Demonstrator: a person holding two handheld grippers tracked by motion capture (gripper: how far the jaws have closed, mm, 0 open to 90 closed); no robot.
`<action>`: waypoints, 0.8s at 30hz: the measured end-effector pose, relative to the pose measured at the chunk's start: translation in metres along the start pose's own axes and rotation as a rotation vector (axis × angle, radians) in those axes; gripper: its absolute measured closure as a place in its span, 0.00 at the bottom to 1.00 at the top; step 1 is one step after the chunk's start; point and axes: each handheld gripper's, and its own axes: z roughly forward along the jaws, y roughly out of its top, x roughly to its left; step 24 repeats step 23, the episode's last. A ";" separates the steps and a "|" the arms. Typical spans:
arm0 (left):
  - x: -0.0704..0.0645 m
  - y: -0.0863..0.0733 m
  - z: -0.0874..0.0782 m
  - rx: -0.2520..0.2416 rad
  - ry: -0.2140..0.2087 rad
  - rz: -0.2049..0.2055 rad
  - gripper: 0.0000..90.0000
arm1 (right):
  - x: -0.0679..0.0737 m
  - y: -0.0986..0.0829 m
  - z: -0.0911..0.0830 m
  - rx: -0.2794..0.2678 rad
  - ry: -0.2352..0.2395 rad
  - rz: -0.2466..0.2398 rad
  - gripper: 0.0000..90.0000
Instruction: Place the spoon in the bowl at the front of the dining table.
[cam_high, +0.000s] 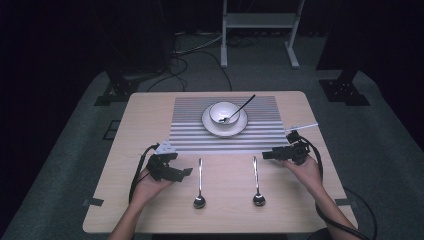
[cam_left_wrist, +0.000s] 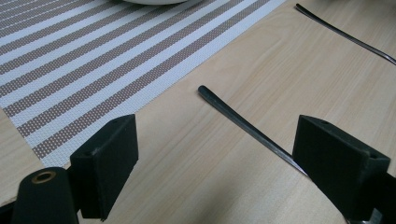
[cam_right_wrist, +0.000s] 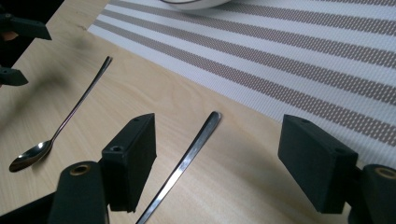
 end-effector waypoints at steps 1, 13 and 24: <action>0.000 0.000 0.000 0.000 0.000 -0.002 0.15 | 0.001 -0.002 0.000 -0.001 -0.003 -0.004 0.29; 0.000 0.000 -0.001 -0.001 0.001 -0.001 0.15 | 0.013 -0.019 -0.006 -0.019 -0.003 -0.035 0.28; 0.002 -0.001 -0.001 -0.014 0.019 -0.017 0.11 | 0.018 -0.029 -0.003 -0.016 0.043 -0.053 0.27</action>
